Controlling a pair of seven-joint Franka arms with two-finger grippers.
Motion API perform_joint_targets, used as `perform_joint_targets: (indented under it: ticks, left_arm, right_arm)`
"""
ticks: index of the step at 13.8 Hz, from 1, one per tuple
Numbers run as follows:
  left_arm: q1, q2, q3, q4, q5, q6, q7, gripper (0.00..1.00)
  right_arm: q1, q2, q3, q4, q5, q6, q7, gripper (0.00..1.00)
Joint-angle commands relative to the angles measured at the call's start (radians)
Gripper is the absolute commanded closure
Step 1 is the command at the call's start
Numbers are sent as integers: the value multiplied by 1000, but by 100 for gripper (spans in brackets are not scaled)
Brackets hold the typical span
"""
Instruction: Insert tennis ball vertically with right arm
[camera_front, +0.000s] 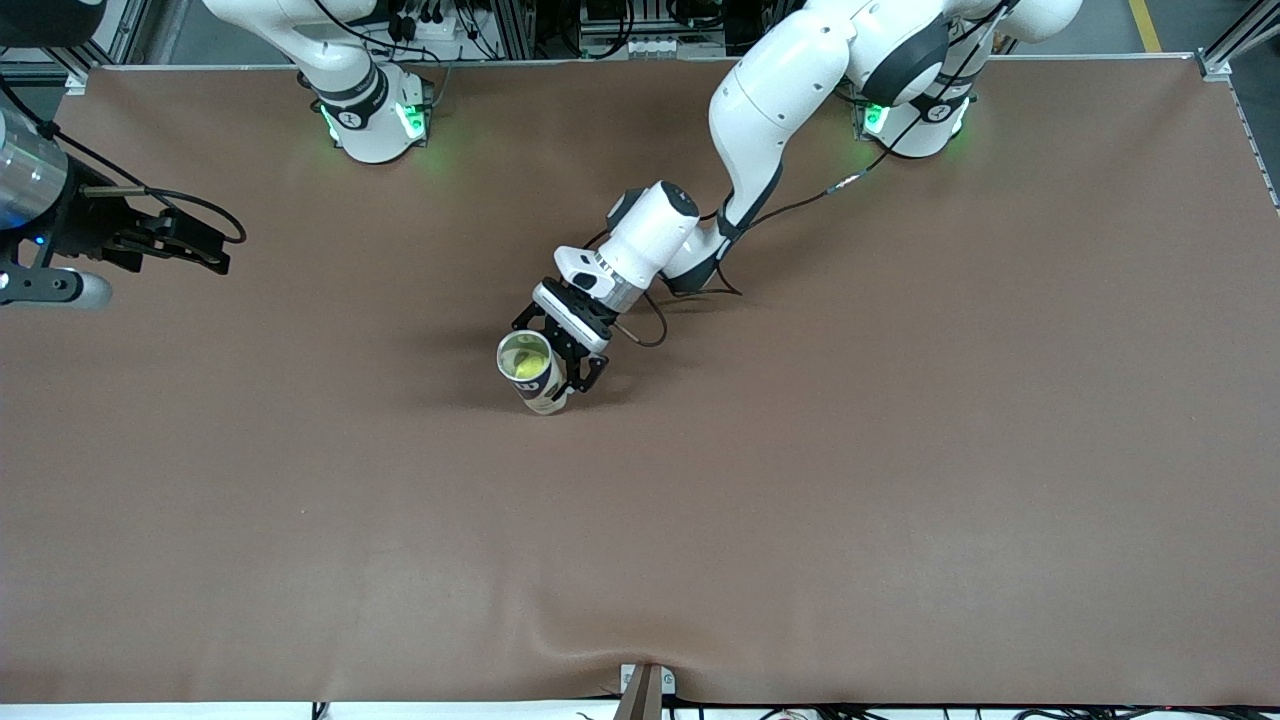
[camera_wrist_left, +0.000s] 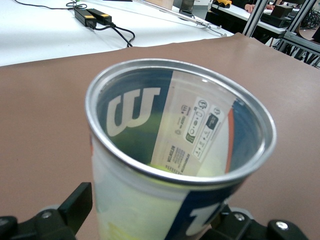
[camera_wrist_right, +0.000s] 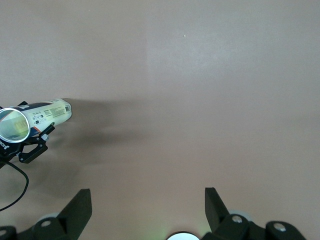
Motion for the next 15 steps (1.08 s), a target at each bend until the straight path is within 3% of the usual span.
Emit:
perform_joint_targets:
  ticks: [1, 7, 12, 15]
  left_arm:
    - [-9, -10, 8, -15, -17, 9, -1, 0]
    - [0, -77, 13, -116, -5, -2, 5, 0]
    - [20, -179, 18, -225, 2, -80, 3, 0]
    - [21, -252, 16, -314, 2, -111, -1, 0]
  right_arm:
    - [-20, 16, 15, 25, -4, -10, -17, 0]
    - [-41, 2, 15, 28, 12, 5, -17, 0]
    - [-41, -109, 14, -50, -4, 89, -23, 0]
    - [-34, -117, 15, -44, -3, 77, -23, 0]
